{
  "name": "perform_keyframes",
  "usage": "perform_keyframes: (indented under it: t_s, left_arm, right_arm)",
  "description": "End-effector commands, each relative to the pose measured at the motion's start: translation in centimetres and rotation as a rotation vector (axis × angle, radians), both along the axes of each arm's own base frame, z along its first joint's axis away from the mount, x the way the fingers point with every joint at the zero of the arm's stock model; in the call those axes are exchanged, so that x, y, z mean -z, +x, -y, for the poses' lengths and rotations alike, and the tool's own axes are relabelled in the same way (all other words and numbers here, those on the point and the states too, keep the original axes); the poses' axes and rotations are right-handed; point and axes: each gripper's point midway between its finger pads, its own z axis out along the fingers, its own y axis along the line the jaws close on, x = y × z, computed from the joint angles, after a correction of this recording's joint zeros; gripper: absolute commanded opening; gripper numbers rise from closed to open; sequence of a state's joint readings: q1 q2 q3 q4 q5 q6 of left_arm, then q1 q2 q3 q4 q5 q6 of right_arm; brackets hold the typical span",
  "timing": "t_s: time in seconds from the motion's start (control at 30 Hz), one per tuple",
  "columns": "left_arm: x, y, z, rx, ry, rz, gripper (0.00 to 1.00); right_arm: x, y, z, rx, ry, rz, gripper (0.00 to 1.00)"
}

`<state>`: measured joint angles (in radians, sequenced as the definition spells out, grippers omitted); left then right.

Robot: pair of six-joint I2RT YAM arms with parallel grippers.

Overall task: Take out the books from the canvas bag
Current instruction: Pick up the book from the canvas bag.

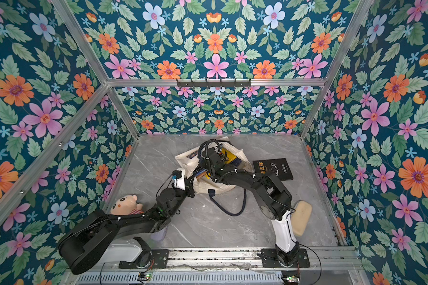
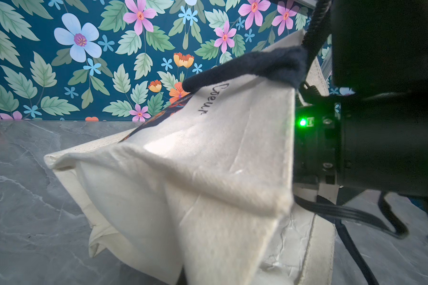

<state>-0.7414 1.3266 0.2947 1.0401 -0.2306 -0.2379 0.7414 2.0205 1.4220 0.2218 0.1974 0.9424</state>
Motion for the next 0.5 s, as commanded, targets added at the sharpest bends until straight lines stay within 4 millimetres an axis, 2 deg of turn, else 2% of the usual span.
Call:
perform_keyframes:
  t_s: [0.0, 0.13, 0.3, 0.47]
  left_arm:
    - [-1.8, -0.2, 0.5, 0.030, -0.051, 0.052, 0.00]
    - [-1.8, -0.1, 0.4, 0.024, -0.057, 0.050, 0.00]
    - [-1.9, 0.0, -0.1, -0.005, -0.069, 0.048, 0.00]
    - [-1.9, 0.1, -0.5, -0.026, -0.075, 0.046, 0.00]
  right_arm:
    - [-1.0, 0.3, 0.3, 0.022, -0.002, 0.038, 0.11]
    - [-2.4, -0.5, 0.5, 0.011, -0.007, 0.067, 0.00]
    - [-4.1, -2.3, 0.7, -0.031, 0.015, 0.073, 0.00]
    - [-5.3, -4.2, 2.2, -0.045, 0.031, 0.087, 0.00]
